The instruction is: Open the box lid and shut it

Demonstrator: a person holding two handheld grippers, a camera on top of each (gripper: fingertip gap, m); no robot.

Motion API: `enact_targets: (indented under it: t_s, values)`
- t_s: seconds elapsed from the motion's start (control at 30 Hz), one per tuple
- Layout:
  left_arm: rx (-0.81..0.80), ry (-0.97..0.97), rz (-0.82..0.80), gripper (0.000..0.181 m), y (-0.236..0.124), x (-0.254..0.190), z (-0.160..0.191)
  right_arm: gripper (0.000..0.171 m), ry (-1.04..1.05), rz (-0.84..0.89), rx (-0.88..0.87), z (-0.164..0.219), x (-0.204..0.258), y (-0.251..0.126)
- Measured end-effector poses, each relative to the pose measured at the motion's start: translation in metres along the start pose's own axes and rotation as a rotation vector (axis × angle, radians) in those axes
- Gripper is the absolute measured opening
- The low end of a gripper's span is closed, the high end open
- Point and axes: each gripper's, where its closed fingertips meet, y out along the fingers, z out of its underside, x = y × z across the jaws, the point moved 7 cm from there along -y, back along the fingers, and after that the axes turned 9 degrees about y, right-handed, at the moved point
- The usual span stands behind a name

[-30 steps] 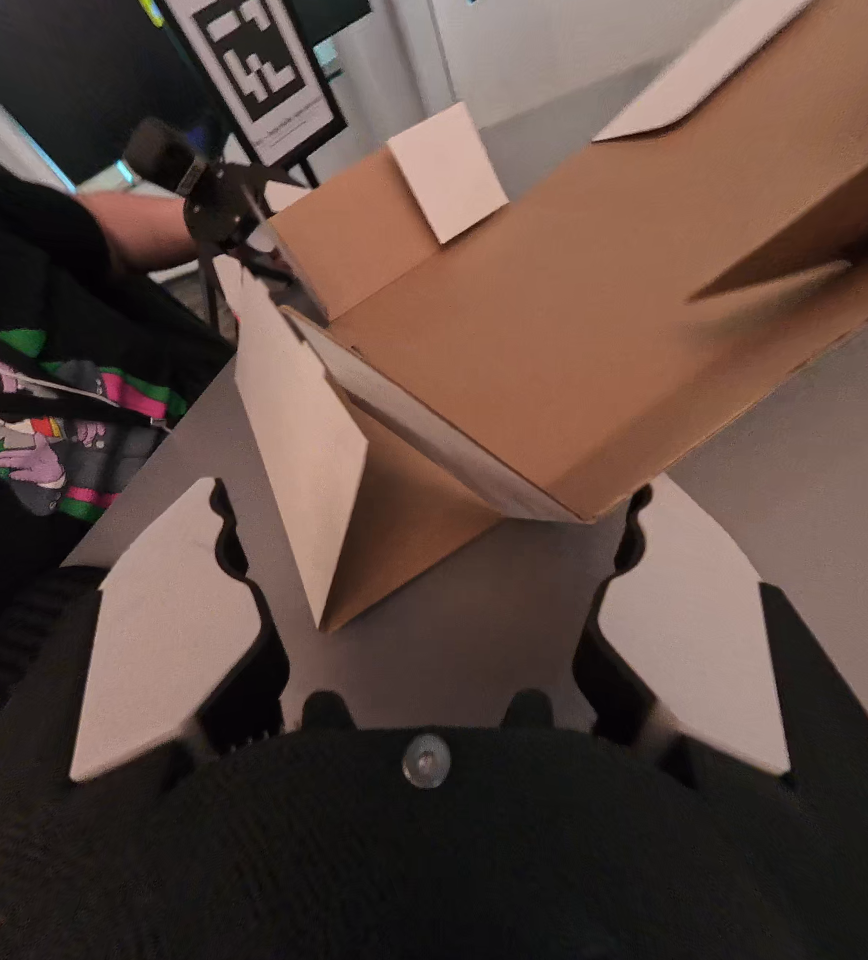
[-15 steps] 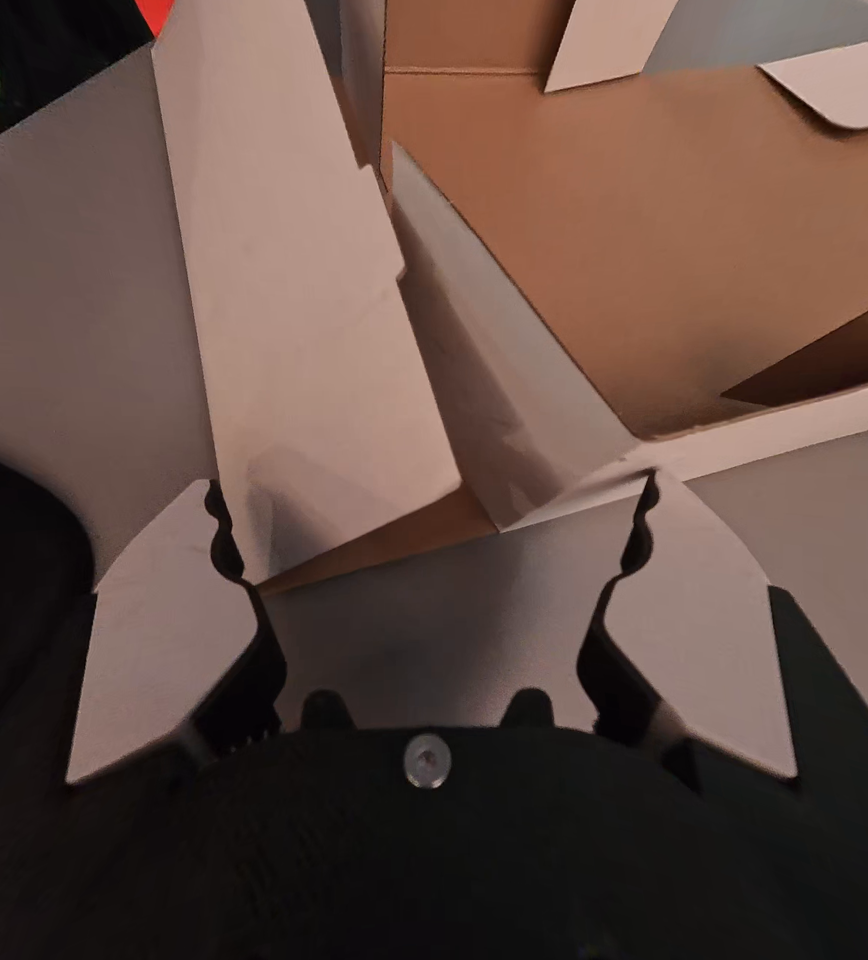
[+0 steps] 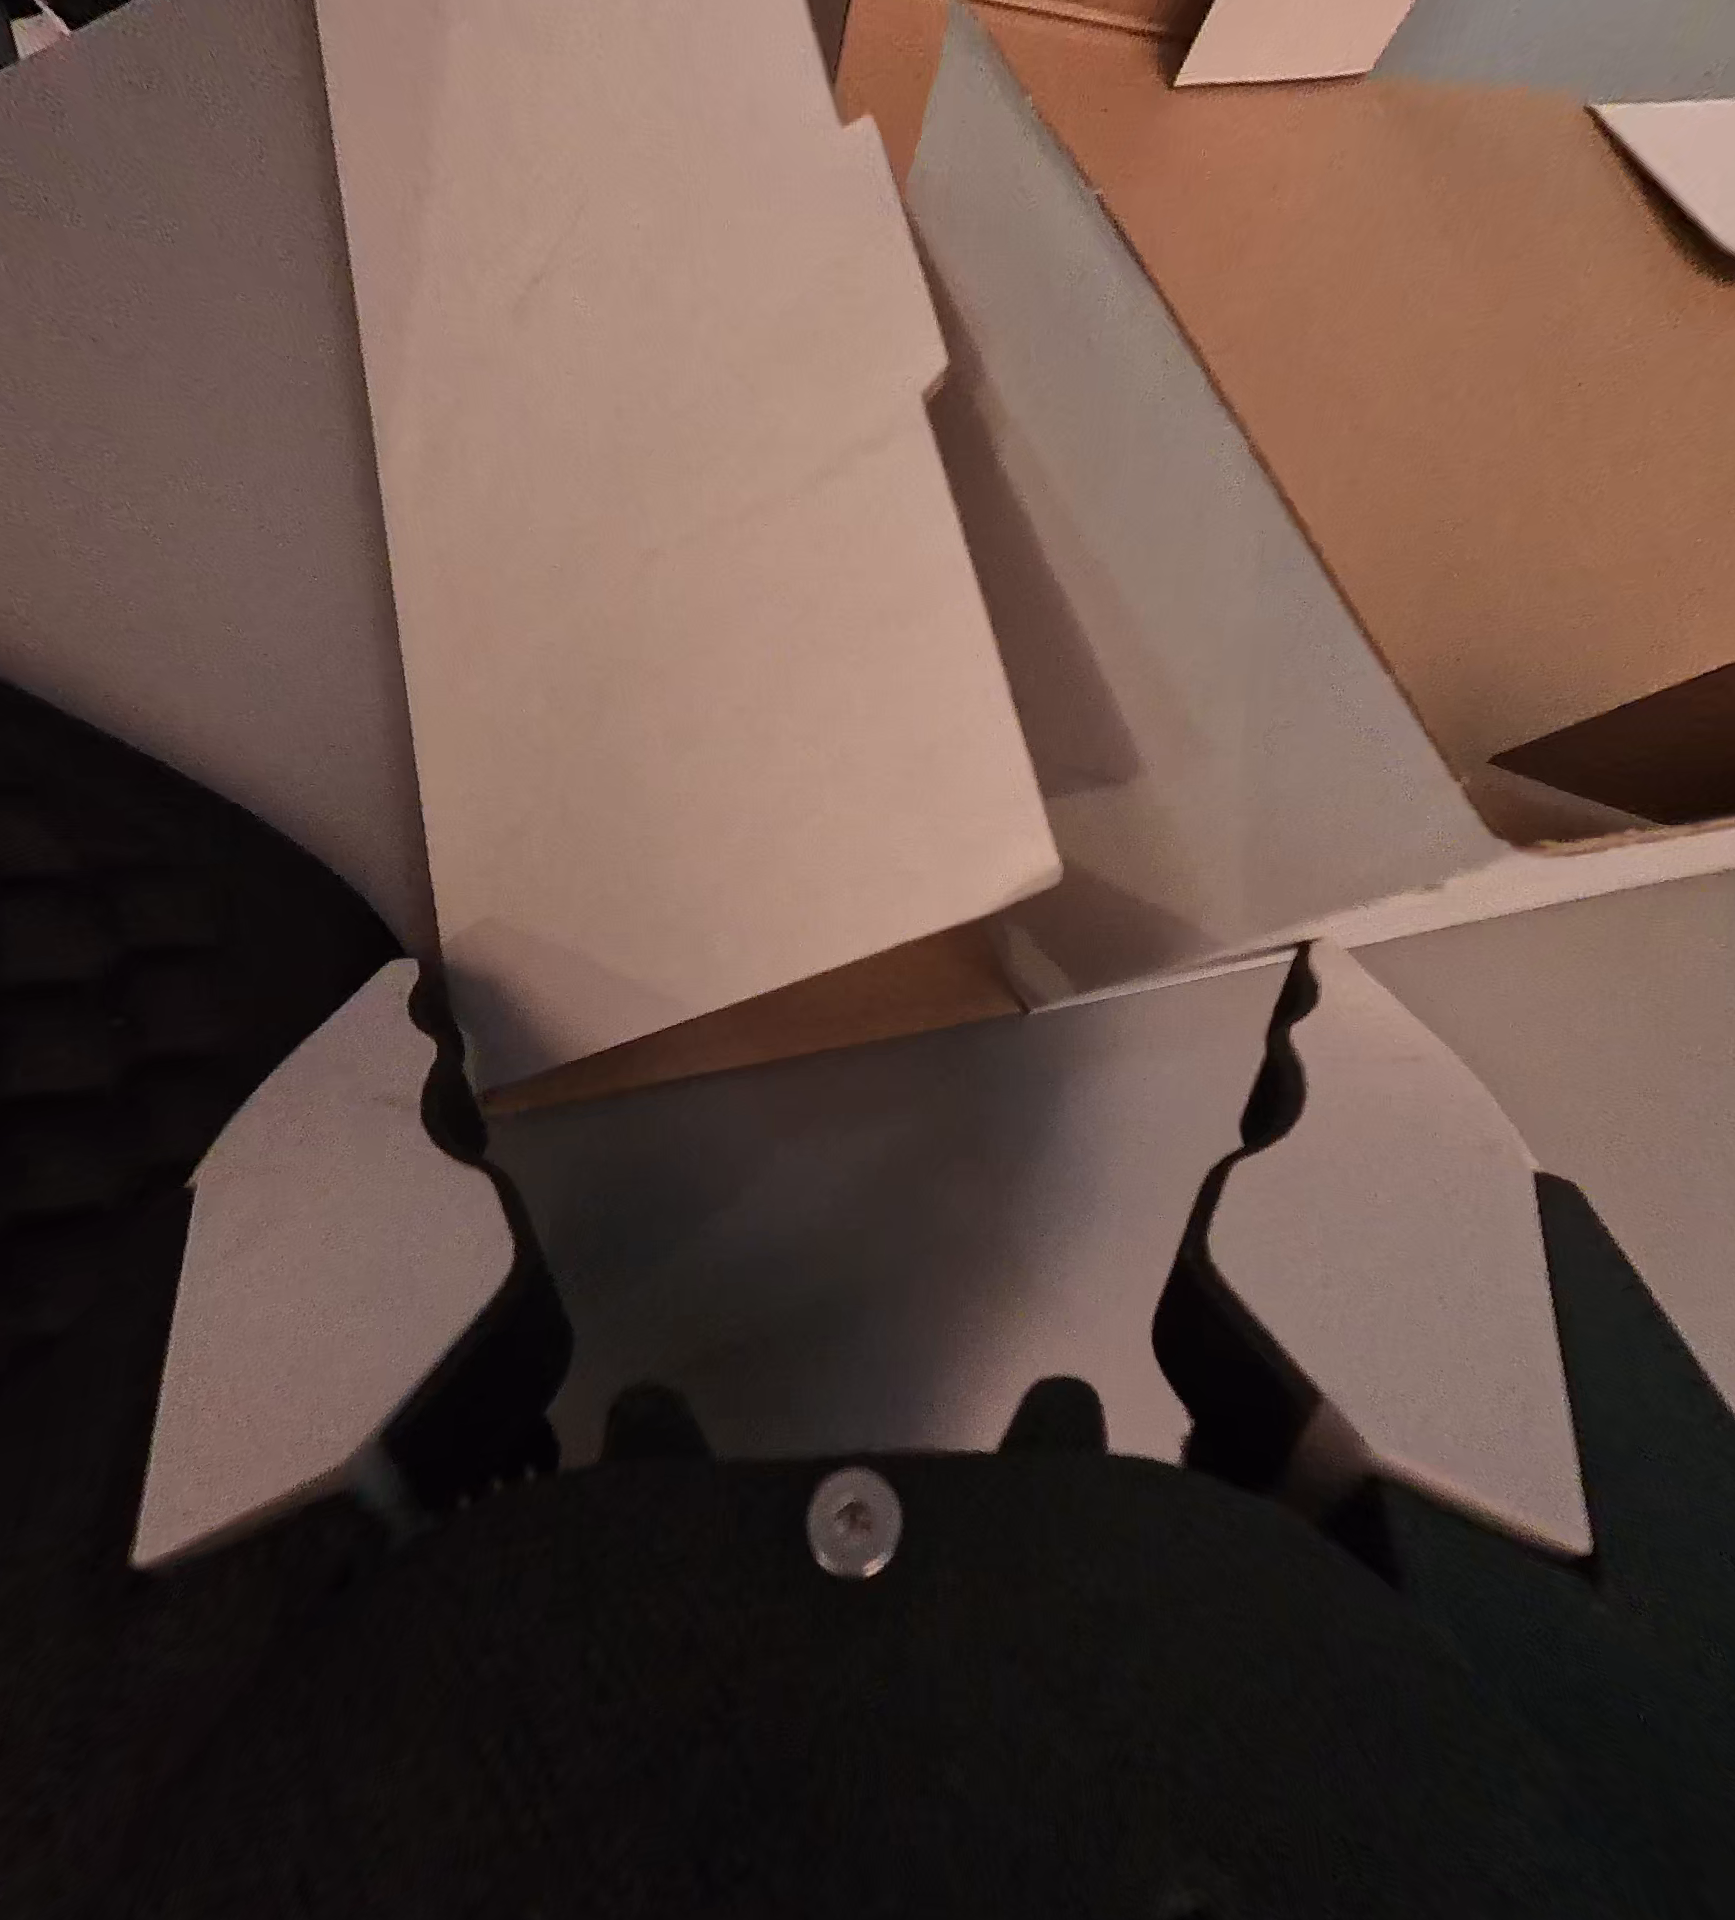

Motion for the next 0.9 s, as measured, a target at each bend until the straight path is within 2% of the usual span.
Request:
enact_targets:
  t_s: [0.23,0.57,0.9]
  values:
    - [-0.011,-0.023,-0.009,0.145,0.002,0.003,0.002,0.142,-0.051,0.066,0.009,-0.003,0.002,0.003]
    - [-0.067,-0.101,0.025,0.145,0.005,0.004,0.011,0.144,-0.012,0.158,0.029,-0.01,0.008,0.007]
    - [-0.016,-0.073,0.04,0.145,0.006,0.005,0.006,0.145,0.015,0.149,-0.015,-0.008,0.005,0.009]
